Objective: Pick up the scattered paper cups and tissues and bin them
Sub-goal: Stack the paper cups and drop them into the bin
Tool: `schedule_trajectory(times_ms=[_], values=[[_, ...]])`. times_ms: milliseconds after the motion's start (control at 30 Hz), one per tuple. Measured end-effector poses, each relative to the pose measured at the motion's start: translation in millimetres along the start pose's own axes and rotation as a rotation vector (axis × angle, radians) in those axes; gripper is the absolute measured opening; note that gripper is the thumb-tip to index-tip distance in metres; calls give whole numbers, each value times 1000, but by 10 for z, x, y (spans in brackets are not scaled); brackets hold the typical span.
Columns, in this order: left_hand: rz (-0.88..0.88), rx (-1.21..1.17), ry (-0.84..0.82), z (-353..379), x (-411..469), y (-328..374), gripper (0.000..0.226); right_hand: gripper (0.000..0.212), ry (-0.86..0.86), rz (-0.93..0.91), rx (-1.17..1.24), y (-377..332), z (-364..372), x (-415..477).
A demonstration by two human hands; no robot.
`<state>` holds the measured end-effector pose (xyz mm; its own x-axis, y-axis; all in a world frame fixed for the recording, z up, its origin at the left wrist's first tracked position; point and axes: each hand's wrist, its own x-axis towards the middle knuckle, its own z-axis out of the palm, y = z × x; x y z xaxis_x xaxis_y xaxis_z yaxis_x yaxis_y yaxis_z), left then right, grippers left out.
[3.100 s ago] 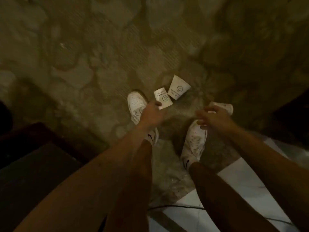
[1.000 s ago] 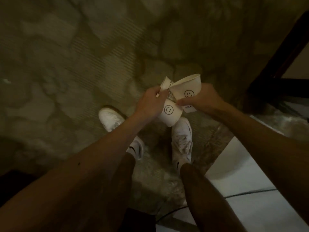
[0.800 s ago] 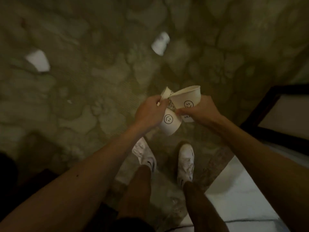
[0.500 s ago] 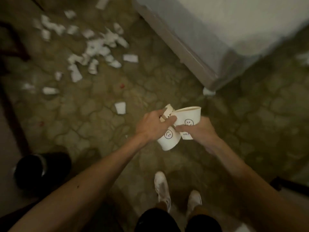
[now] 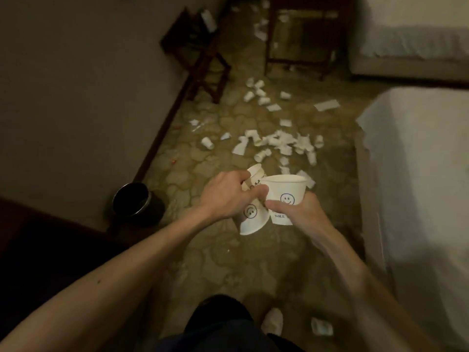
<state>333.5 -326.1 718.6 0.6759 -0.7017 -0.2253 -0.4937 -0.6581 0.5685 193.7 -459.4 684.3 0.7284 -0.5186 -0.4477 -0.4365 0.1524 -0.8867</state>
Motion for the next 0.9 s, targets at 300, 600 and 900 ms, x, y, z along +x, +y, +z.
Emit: schedule_trajectory(times_ms=[300,600,900], values=[[-387,-273,345,-644,-182,-1319,44,64,-465,25,-403,-768,1378,1061],[-697,-557,353,-875,260,-2914,33,37,-553,120,-491,-685,3115,2265],[-900,-762,333,-854,1110,-4354,29,67,-458,253,-451,-228,4367,3509]])
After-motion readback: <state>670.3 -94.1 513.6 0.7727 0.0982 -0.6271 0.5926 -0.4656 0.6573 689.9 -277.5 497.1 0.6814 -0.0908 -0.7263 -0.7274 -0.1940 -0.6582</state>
